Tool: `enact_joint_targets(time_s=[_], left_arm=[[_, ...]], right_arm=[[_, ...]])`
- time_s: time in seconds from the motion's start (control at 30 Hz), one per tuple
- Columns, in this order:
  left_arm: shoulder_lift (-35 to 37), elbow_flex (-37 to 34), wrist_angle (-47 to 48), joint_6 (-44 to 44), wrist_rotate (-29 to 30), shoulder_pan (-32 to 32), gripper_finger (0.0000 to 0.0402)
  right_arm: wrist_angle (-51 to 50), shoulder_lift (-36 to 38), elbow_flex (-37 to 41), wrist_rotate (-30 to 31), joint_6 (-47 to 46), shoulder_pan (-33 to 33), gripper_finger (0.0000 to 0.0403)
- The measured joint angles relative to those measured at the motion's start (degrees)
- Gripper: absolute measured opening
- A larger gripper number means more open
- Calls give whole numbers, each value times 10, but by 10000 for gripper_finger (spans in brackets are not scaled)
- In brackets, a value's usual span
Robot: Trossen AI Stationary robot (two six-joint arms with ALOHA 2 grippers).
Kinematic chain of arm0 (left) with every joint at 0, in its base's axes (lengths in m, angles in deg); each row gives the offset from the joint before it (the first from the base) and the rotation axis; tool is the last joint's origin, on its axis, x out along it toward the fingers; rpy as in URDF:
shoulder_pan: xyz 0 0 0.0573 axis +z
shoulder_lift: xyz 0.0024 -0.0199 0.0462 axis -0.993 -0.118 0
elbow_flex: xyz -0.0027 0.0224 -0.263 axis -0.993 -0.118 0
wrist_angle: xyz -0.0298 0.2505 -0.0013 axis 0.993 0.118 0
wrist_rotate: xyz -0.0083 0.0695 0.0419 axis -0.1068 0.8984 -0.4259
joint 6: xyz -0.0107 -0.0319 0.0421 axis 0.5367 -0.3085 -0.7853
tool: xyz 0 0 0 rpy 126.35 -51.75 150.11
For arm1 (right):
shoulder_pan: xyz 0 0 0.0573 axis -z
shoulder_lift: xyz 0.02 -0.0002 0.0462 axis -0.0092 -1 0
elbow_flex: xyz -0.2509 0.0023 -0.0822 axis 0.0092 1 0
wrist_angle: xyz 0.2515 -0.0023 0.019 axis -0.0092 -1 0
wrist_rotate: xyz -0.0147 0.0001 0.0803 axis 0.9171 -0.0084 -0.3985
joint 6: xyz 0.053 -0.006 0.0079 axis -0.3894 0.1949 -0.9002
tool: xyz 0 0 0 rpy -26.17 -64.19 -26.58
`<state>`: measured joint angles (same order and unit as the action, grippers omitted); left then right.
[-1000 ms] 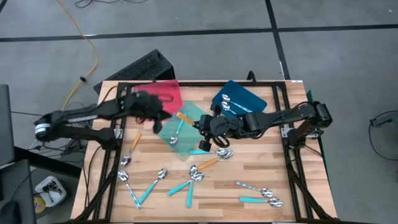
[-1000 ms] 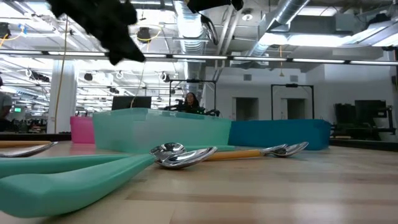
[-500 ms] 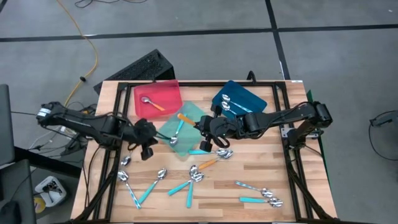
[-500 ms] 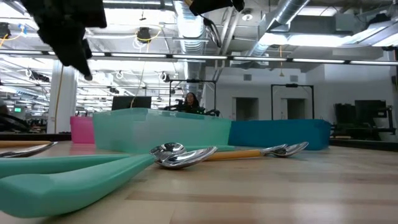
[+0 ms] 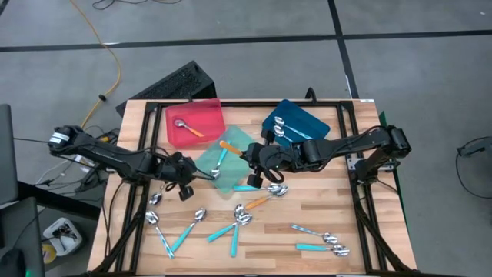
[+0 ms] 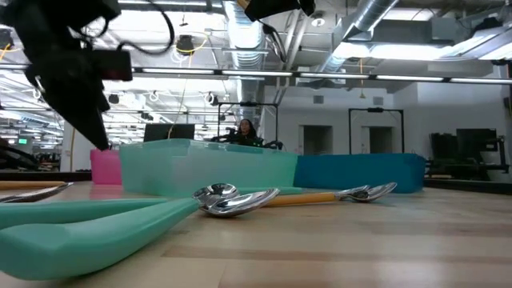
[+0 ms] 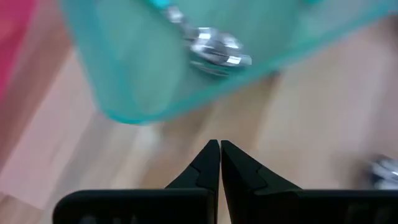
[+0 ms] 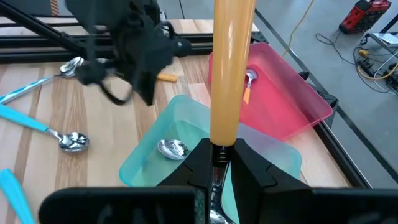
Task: Sort silverware by color (type)
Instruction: Put the bottom orange spoon into the red bin
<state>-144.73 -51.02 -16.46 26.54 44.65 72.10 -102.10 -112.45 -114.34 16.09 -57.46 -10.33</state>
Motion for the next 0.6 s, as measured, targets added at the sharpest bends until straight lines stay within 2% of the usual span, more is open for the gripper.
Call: enact_joint_targets(time_s=[0.27, 0.6], left_arm=[[0, -94, -165, -19, 17, 53, 0], [0, -98, -153, -59, 93, 115, 0]], right_arm=[[-2, 0, 0, 0, -1, 0, 61], [-5, 0, 0, 0, -1, 0, 61]])
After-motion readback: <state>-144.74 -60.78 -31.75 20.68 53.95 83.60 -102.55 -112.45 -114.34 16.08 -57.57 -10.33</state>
